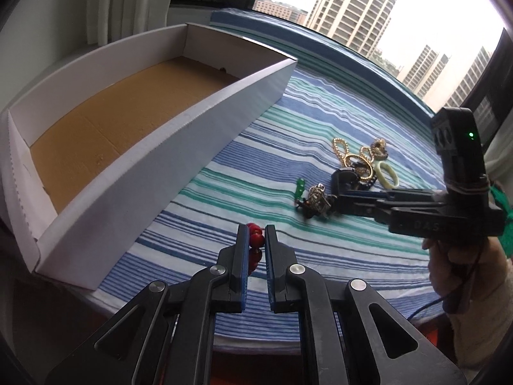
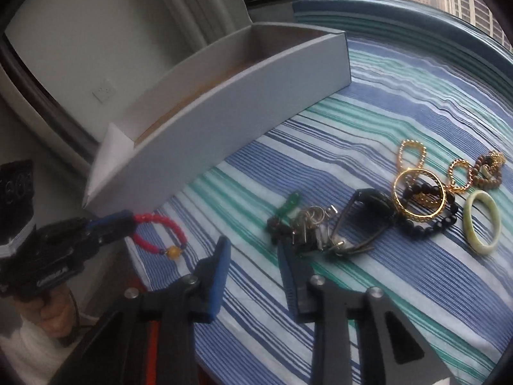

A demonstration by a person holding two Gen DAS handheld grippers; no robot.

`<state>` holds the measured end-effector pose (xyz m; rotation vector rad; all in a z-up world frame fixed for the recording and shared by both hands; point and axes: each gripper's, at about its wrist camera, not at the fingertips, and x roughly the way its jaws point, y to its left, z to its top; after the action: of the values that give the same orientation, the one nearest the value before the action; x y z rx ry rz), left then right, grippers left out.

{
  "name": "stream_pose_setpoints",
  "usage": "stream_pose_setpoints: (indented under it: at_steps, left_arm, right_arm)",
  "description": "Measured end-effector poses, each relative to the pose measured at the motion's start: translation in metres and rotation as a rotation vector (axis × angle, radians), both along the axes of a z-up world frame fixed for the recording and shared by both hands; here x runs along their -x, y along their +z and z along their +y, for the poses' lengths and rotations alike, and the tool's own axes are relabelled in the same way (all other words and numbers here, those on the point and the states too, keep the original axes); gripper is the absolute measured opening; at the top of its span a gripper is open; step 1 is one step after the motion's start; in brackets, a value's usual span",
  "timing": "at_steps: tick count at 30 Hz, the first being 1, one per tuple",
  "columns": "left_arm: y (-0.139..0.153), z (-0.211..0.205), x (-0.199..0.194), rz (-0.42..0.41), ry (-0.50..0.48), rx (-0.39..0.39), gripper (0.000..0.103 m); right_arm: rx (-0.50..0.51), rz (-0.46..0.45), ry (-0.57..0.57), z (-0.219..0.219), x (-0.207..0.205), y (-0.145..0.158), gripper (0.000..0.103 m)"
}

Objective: Organize jewelry
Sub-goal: 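Grasp the green jade pendant with the right gripper while the left gripper holds the bracelet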

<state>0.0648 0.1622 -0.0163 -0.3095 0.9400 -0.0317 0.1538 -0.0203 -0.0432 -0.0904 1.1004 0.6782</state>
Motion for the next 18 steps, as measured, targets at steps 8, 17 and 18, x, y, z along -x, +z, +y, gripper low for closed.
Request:
stream_pose_setpoints:
  at_steps: [8, 17, 18]
  left_arm:
    - [-0.008, 0.001, -0.002, 0.012, -0.004, 0.037, 0.007]
    - [0.039, 0.015, 0.004, -0.041, 0.025, 0.048, 0.007]
    - [0.050, 0.019, 0.006, -0.058, 0.037, 0.038, 0.007]
  right_arm:
    - [0.273, -0.050, 0.104, 0.043, -0.008, -0.040, 0.020]
    - [0.213, -0.109, 0.082, 0.028, 0.004, 0.012, 0.004]
    - [0.188, -0.124, 0.092, 0.031, 0.012, 0.028, 0.004]
